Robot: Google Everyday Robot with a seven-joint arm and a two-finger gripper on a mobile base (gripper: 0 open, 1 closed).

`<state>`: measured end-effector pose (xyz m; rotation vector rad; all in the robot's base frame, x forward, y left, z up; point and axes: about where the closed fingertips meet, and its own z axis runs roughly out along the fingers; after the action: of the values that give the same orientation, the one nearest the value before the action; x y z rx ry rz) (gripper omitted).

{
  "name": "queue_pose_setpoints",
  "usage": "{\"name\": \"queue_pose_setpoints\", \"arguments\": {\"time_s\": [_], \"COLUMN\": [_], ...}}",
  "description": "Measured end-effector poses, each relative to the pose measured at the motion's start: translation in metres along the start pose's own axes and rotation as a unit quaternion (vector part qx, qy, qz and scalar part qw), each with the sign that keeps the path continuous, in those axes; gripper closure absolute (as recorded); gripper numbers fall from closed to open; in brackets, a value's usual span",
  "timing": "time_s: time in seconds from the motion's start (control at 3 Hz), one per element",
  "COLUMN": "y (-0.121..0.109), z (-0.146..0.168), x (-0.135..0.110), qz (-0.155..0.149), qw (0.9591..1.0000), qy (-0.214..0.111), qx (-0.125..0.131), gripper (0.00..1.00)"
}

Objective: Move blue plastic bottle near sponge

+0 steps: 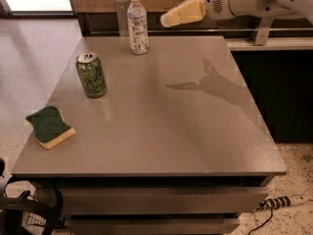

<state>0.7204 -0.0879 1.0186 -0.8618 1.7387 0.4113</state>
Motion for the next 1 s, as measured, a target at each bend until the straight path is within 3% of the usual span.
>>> {"name": "queue_pose_setpoints", "arguments": {"time_s": [0.33,1.0], "y": [-0.012,-0.006], "z": [0.063,0.141], "x": [-0.013,-0.010], "qz": [0.024,0.079], "qw": [0.9991,0.9946], "qy": [-0.034,-0.067], "qx": [-0.003,0.004], "gripper": [0.00,0.00]}}
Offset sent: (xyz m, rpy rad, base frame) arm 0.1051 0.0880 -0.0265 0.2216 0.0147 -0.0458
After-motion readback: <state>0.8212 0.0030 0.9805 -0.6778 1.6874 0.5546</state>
